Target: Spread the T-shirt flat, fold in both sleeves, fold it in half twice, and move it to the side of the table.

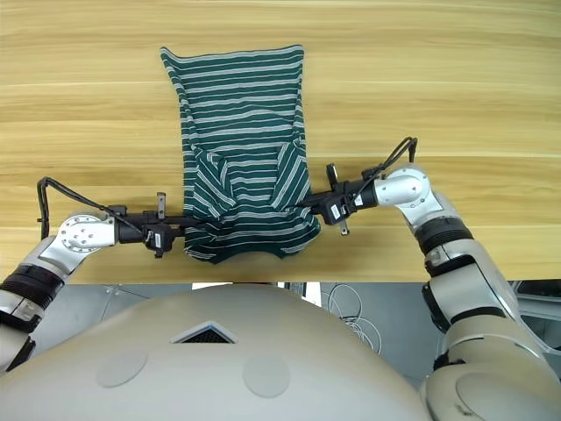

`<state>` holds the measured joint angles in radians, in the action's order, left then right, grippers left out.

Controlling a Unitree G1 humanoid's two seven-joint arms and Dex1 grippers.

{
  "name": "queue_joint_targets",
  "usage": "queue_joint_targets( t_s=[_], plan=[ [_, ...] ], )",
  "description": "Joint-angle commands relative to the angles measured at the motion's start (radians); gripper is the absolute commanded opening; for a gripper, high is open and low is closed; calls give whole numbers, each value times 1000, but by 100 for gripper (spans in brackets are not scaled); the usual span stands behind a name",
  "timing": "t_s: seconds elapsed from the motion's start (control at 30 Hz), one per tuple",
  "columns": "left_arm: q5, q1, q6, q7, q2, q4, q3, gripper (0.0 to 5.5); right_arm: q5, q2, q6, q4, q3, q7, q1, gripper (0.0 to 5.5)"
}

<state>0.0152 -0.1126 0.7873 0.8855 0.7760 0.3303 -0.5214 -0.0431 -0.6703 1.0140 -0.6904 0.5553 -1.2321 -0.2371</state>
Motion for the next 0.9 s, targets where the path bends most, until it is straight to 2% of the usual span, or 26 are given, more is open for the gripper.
queue_joint_targets(
  t_s=[0.03, 0.17, 0.27, 0.37, 0.47, 0.57, 0.63, 0.77, 0.83, 0.9],
  plan=[
    [242, -139, -146, 124, 127, -171, 56, 0, -205, -88, -131, 144, 1, -179, 75, 3],
    [613, -377, -331, 158, 273, -505, 217, 0, -512, -228, -461, 383, -58, -357, 170, 3],
    [707, -510, -429, 168, 281, -612, 255, 0, -631, -331, -606, 493, -41, -382, 222, 3],
    [686, -372, -600, 207, 192, -564, 204, 0, -689, -340, -750, 517, -4, -382, 155, 3],
    [716, -123, -794, 276, 110, -471, 195, 0, -748, -341, -902, 472, 98, -382, -56, 3],
    [738, 164, -962, 344, 36, -286, 239, 0, -768, -259, -1003, 256, 165, -382, -308, 3],
    [689, 365, -1013, 385, -47, -64, 252, 0, -736, -146, -1028, 24, 184, -382, -457, 3],
    [527, 621, -941, 386, -190, 344, 257, 0, -578, 41, -989, -386, 136, -382, -638, 3],
    [454, 672, -876, 371, -238, 504, 265, 0, -487, 102, -955, -518, 88, -375, -668, 3],
    [378, 690, -807, 339, -285, 638, 268, 0, -402, 161, -913, -595, 34, -266, -663, 3]
  ],
)
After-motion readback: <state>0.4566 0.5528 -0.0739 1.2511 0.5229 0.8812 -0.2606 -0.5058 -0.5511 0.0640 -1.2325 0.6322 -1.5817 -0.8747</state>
